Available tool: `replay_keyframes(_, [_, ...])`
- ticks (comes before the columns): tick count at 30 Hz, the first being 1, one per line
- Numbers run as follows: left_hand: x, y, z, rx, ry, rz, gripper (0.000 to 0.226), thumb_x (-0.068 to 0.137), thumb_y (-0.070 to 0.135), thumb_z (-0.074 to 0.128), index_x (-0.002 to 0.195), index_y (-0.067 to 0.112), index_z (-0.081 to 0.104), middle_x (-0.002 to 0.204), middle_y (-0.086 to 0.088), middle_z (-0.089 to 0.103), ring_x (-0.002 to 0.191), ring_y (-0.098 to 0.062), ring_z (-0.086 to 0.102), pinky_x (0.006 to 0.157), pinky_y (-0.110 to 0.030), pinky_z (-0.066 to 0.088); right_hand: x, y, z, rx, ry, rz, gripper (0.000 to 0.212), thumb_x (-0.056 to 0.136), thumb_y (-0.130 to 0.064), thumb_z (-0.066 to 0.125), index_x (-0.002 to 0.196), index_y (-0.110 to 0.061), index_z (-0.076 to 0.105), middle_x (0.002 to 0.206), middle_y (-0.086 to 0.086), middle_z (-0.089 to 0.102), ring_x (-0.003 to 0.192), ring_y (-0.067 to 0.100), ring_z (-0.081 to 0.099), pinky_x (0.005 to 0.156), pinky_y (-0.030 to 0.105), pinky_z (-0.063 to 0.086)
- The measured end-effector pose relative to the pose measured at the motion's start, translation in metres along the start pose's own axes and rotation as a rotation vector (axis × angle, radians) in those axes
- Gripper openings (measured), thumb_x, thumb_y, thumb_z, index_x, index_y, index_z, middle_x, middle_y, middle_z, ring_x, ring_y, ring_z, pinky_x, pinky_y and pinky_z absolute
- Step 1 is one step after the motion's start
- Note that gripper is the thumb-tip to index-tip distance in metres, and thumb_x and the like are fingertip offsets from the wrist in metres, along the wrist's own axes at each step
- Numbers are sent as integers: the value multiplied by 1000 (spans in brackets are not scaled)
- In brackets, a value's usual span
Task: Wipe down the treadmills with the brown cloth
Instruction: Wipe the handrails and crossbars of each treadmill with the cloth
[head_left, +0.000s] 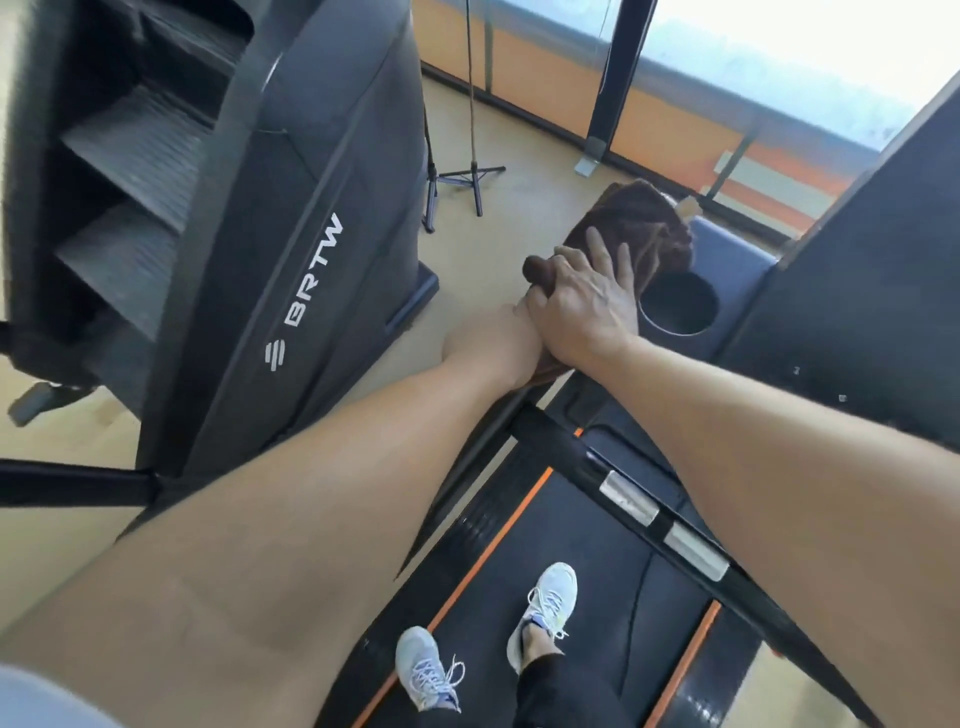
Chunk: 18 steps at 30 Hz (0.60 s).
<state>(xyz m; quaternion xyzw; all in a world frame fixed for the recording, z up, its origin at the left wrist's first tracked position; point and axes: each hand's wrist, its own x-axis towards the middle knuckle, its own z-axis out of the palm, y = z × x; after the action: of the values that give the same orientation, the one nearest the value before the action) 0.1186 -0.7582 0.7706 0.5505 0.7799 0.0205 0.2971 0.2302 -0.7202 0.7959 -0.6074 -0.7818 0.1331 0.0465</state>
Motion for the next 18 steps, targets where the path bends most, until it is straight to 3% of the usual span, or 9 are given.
replay_keyframes(10, [-143, -130, -6, -140, -71, 35, 49, 106, 43, 14, 123, 23, 56, 125, -13, 64, 112, -36, 59, 89, -43, 41, -135, -101, 66, 88, 86, -42, 45, 94, -41, 39, 127, -20, 62, 154, -6, 47, 159, 19, 2, 125, 46, -14])
replay_keyframes(14, [-194, -187, -9, -194, -127, 20, 48, 106, 44, 15, 123, 27, 56, 127, -9, 65, 112, -34, 59, 95, -45, 46, -185, -148, 80, 61, 59, -119, 43, 92, -42, 35, 112, -20, 66, 132, -6, 63, 154, 19, 20, 127, 45, -8])
replay_keyframes(18, [-239, -231, -10, -115, -143, -17, 46, 108, 37, 17, 125, 22, 57, 128, -10, 64, 115, -33, 59, 95, -43, 45, -222, -189, 92, -6, 32, -219, 38, 93, -41, 38, 98, -19, 69, 112, -4, 70, 134, 22, 45, 127, 47, 5])
